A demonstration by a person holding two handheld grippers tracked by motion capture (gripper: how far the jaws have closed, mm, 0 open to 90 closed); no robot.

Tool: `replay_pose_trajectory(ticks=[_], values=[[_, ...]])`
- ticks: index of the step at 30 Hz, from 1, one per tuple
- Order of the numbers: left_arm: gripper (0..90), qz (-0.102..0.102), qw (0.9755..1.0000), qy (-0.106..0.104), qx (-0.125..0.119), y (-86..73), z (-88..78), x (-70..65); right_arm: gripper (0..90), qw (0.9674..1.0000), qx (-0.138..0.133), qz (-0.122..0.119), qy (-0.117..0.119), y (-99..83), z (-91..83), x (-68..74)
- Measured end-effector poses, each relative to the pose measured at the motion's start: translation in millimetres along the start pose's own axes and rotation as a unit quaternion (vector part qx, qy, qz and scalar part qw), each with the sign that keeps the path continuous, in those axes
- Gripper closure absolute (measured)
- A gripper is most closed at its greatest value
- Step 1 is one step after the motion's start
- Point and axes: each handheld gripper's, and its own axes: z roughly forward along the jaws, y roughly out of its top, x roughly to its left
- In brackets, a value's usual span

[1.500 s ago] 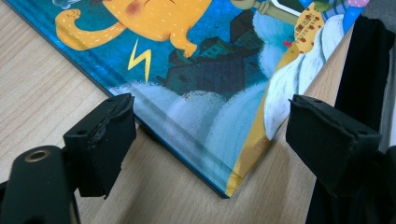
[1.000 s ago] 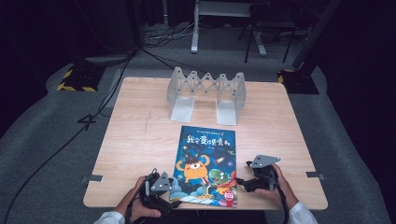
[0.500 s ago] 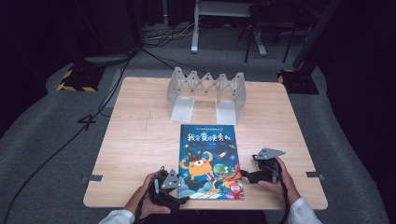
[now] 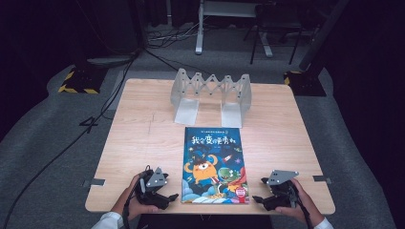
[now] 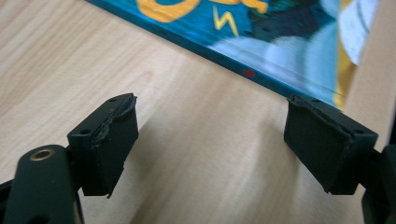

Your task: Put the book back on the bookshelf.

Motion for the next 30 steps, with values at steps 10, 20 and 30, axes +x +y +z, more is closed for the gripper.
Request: replay_pose_trajectory(ticks=[10,20,30], values=[[15.2,-0.011,0.9998,0.016,0.001,9.8,10.2,-7.0,45.5,0.9892,0.143,-0.026,0.015,29.6,-2.9,20.3],[15.2,-0.016,0.9997,0.020,0.001,11.5,11.8,-8.5,67.7,0.9717,0.227,-0.061,0.026,53.2,5.8,31.4],[15.2,-0.017,0.9997,0.020,0.000,11.5,11.8,-8.7,87.6,0.9676,0.237,-0.081,0.029,59.2,9.9,35.6]])
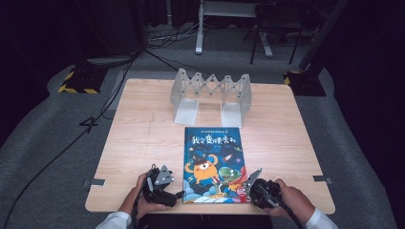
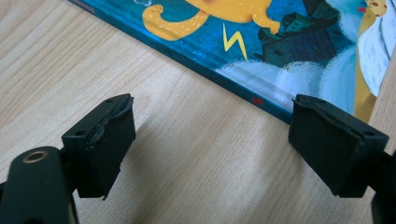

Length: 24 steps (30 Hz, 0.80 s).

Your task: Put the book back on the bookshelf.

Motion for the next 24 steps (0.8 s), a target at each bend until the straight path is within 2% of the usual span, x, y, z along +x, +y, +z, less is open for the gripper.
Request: replay_pose_trajectory(ticks=[1,4,6,8,11,14,17,19,20,21,24], values=[[15.2,0.000,1.0000,0.000,0.000,0.0,0.1,0.0,87.8,0.9999,-0.011,0.005,0.002,-2.5,0.1,0.3],[15.2,0.000,1.0000,0.000,-0.001,0.2,0.3,0.1,85.1,0.9982,-0.039,0.030,0.036,-9.7,0.0,-3.3],[15.1,0.000,1.0000,-0.001,-0.001,0.3,0.4,-0.1,85.4,0.9980,-0.040,0.032,0.036,-10.2,0.1,-4.2],[15.1,0.000,1.0000,-0.001,0.000,0.4,0.5,-0.1,84.5,0.9987,-0.033,0.029,0.025,-6.8,0.0,-2.8],[15.2,0.000,1.0000,-0.001,-0.001,0.4,0.5,-0.1,84.3,0.9989,-0.030,0.029,0.020,-5.4,0.1,-1.7],[15.2,0.000,1.0000,-0.001,-0.001,0.4,0.5,-0.1,83.8,0.9983,-0.042,0.035,0.021,-8.1,0.2,-1.7],[15.9,-0.002,1.0000,0.000,-0.002,0.0,0.0,0.5,83.2,0.9959,-0.074,0.051,0.015,-14.3,1.0,0.9],[16.7,-0.003,1.0000,0.000,-0.002,-0.5,-0.6,1.1,82.4,0.9930,-0.101,0.060,0.013,-19.5,2.2,2.5],[16.8,-0.002,1.0000,0.000,-0.003,-0.5,-0.6,1.1,77.9,0.9868,-0.141,0.076,0.027,-27.2,4.6,0.4],[16.8,-0.002,1.0000,0.000,-0.002,-0.5,-0.6,1.2,77.9,0.9868,-0.141,0.076,0.027,-27.2,4.6,0.4],[16.8,-0.002,1.0000,0.000,-0.002,-0.5,-0.6,1.2,69.8,0.9755,-0.195,0.087,0.052,-35.9,9.5,-5.4]])
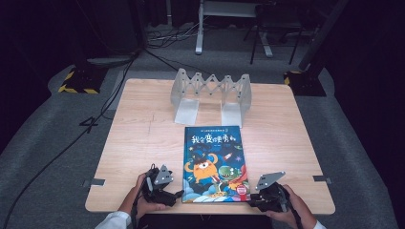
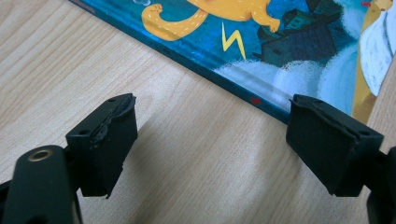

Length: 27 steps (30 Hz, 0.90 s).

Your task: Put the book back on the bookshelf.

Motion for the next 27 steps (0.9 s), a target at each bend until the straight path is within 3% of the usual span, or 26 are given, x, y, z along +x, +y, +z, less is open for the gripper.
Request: replay_pose_trajectory(ticks=[2,6,8,11,17,20,27], values=[[16.9,0.000,1.0000,0.000,0.000,0.0,0.0,0.1,63.1,0.9997,-0.021,0.001,0.011,-1.6,1.7,-3.5],[16.9,0.000,1.0000,0.000,0.000,0.0,-0.1,0.1,51.3,0.9987,-0.036,0.003,0.037,0.9,4.2,-9.3],[16.9,0.000,1.0000,0.000,0.000,0.0,-0.1,0.2,45.8,0.9966,-0.053,0.009,0.062,2.3,3.7,-13.8],[16.9,0.000,1.0000,0.000,0.000,-0.1,-0.1,0.1,37.9,0.9939,-0.079,0.016,0.076,5.3,2.0,-18.0],[16.9,0.000,1.0000,0.000,0.000,-0.1,-0.1,0.1,33.2,0.9905,-0.105,0.023,0.086,13.6,-0.6,-25.5],[16.9,0.000,1.0000,0.000,0.000,-0.1,-0.1,0.1,29.0,0.9871,-0.120,0.025,0.102,21.3,-3.1,-31.7],[17.0,0.000,1.0000,-0.001,0.000,-0.1,-0.1,0.2,29.3,0.9841,-0.143,0.034,0.101,36.7,-5.2,-48.5]])
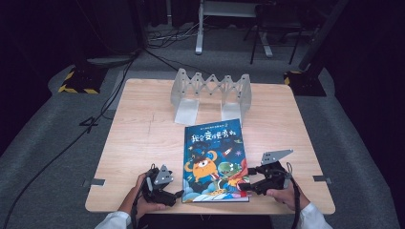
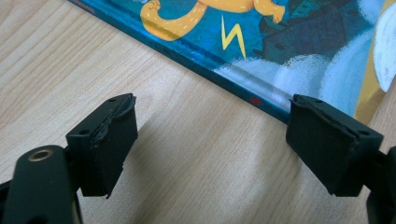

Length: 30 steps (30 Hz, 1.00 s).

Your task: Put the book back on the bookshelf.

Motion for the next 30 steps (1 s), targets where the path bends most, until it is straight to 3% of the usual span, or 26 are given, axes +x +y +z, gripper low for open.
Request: replay_pose_trajectory(ticks=[6,18,22,27,30], values=[[16.9,0.000,1.0000,0.000,0.000,0.0,0.0,0.0,29.1,0.9999,-0.004,-0.001,-0.012,15.1,10.7,-12.3],[16.9,0.000,1.0000,0.000,0.000,-0.1,0.0,0.0,29.5,0.9998,-0.019,0.007,-0.002,32.5,27.7,-32.8],[16.8,0.002,1.0000,0.000,0.001,-0.3,-0.4,0.4,35.9,0.9995,-0.024,0.009,0.018,34.1,33.4,-33.7],[16.8,0.002,1.0000,0.000,0.000,-3.5,-3.3,1.8,44.9,0.9978,-0.051,-0.009,0.042,34.0,32.8,-25.8],[16.7,0.002,1.0000,0.000,0.000,-5.1,-4.9,3.1,45.8,0.9972,-0.058,-0.016,0.045,33.8,33.3,-21.7]])
